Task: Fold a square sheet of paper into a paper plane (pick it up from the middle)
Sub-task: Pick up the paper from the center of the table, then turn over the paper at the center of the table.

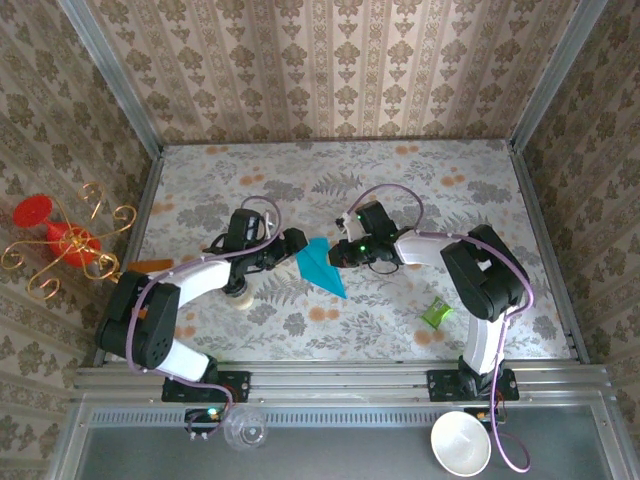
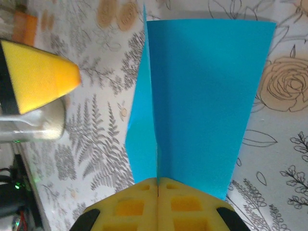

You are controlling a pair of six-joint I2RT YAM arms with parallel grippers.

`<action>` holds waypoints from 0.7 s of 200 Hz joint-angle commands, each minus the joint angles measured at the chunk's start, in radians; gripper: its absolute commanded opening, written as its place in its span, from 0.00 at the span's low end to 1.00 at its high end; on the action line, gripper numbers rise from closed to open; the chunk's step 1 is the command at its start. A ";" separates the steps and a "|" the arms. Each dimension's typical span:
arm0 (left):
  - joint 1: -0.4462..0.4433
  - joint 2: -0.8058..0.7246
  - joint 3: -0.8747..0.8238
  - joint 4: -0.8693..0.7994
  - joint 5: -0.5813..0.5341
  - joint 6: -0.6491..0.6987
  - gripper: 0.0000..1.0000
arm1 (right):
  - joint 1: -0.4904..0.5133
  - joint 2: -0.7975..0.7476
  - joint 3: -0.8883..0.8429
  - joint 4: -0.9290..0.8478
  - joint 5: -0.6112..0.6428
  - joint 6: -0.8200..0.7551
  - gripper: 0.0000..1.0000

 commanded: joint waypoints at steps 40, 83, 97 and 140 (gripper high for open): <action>-0.010 -0.084 -0.041 0.253 0.145 -0.076 0.83 | -0.049 -0.218 -0.142 0.391 -0.028 0.359 0.02; -0.018 -0.088 -0.007 0.355 0.234 -0.151 0.81 | -0.057 -0.278 -0.188 0.603 -0.012 0.574 0.02; -0.051 -0.088 0.023 0.346 0.263 -0.150 0.79 | -0.057 -0.275 -0.185 0.668 -0.017 0.630 0.02; -0.080 -0.092 0.063 0.332 0.296 -0.128 0.66 | -0.058 -0.262 -0.179 0.750 -0.040 0.703 0.03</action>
